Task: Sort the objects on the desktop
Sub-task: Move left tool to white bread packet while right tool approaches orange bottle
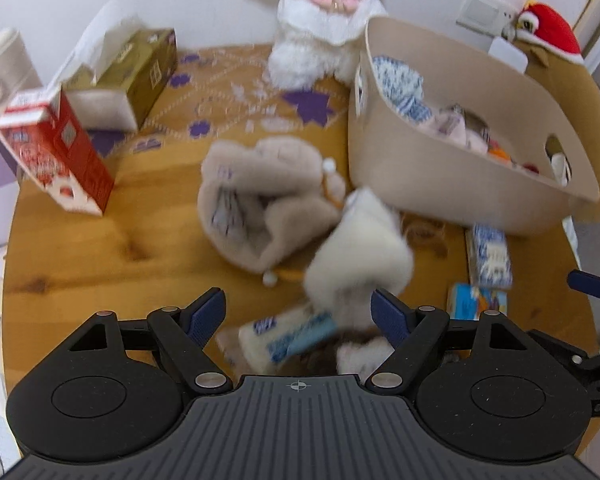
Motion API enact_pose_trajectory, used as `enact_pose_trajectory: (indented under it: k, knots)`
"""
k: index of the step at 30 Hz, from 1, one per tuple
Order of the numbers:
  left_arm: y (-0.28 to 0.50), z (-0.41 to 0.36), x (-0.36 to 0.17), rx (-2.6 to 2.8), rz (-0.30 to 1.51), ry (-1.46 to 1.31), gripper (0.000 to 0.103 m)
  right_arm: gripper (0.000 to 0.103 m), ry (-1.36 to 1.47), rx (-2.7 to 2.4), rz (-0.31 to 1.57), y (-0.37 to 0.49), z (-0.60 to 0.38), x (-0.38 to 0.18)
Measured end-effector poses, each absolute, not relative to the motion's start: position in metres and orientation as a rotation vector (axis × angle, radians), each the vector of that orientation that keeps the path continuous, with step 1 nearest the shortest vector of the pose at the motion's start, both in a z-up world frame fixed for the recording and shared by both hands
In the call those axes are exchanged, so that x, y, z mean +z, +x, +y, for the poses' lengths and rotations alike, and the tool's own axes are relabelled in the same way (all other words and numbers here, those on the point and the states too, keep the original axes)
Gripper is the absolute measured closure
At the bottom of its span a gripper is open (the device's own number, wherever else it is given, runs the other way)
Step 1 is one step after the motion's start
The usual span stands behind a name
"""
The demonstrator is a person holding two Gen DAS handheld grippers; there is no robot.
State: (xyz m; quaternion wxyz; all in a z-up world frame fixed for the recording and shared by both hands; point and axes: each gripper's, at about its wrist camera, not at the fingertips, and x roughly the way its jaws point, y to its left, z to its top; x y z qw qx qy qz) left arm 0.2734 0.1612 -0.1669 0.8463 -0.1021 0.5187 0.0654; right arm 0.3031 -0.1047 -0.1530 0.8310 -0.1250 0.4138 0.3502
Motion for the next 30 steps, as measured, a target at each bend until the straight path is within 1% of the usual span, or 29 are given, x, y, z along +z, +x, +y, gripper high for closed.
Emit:
enact_pose_trajectory:
  k: [9, 14, 26, 30]
  knots:
    - [0.256, 0.162, -0.191, 0.132, 1.122, -0.076, 0.022, 0.0, -0.227, 0.643, 1.001, 0.283, -0.094, -0.181]
    - [0.259, 0.17, -0.201, 0.123, 1.132, -0.058, 0.022, 0.0, -0.271, 0.606, 1.031, 0.276, -0.083, -0.192]
    - [0.27, 0.167, -0.228, 0.049, 1.163, 0.046, 0.022, 0.0, -0.195, 0.478, 1.091, 0.278, -0.073, -0.204]
    - [0.272, 0.157, -0.234, 0.014, 1.158, 0.123, 0.022, 0.0, -0.185, 0.431, 1.121, 0.279, -0.071, -0.213]
